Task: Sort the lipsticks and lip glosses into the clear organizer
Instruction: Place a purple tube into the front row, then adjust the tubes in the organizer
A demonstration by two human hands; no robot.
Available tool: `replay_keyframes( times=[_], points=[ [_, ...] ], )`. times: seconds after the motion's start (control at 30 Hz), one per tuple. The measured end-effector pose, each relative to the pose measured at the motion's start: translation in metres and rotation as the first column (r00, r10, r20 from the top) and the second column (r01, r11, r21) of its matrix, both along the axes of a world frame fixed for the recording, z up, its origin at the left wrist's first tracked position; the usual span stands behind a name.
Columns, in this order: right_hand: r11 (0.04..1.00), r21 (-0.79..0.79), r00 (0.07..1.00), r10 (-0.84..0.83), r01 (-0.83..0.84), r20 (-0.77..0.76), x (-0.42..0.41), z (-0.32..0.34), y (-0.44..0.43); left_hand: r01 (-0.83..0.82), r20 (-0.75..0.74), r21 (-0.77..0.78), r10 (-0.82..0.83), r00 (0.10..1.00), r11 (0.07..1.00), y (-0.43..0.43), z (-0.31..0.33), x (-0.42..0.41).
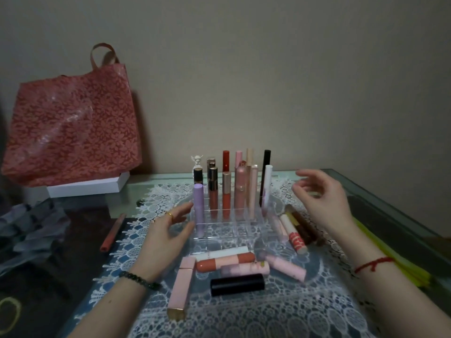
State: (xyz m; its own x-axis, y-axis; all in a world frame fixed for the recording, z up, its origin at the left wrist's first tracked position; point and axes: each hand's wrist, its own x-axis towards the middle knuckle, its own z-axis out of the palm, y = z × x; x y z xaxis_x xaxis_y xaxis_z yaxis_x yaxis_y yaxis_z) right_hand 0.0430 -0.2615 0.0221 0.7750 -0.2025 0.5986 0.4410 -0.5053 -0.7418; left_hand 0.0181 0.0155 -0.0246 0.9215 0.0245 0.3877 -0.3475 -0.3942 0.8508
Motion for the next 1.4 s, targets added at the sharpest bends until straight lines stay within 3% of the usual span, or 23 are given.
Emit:
replay_keyframes(
  times=[0.17, 0.5, 0.87, 1.03, 1.1, 1.23, 1.3, 1.4],
  points=[
    [0.984, -0.135, 0.967, -0.140, 0.112, -0.215, 0.002, -0.034, -0.040, 0.007, -0.002, 0.019, -0.007, 1.000, 1.000, 0.000, 0.000, 0.000],
    [0.995, -0.104, 0.890, -0.056, 0.010, -0.452, -0.001, -0.039, -0.039, -0.010, 0.032, 0.047, 0.008, 0.999, 0.999, 0.002, -0.002, 0.001],
    [0.964, -0.266, 0.842, -0.144, 0.001, -0.520, -0.006, -0.031, -0.032, -0.008, 0.030, 0.042, 0.006, 1.000, 0.999, 0.001, 0.000, 0.000],
    [0.902, -0.427, 0.858, -0.270, 0.065, -0.438, -0.010, -0.031, -0.029, -0.007, 0.029, 0.043, 0.006, 1.000, 0.999, 0.000, 0.001, -0.001],
    [0.935, -0.343, 0.884, -0.238, 0.095, -0.402, -0.010, -0.030, -0.028, -0.005, 0.028, 0.043, 0.004, 1.000, 0.999, 0.000, 0.002, -0.002],
    [0.996, 0.015, 0.955, -0.077, 0.085, -0.288, -0.014, -0.021, -0.022, -0.002, 0.015, 0.045, 0.001, 1.000, 0.999, 0.000, 0.002, -0.002],
    [0.976, 0.216, 0.967, 0.028, 0.029, -0.255, -0.018, -0.015, -0.013, -0.005, 0.006, 0.049, 0.005, 1.000, 0.999, 0.000, 0.001, -0.001],
    [0.866, 0.493, 0.961, 0.202, -0.085, -0.189, -0.026, -0.006, 0.005, -0.013, 0.003, 0.048, 0.012, 1.000, 0.999, 0.000, 0.000, -0.001]
  ],
)
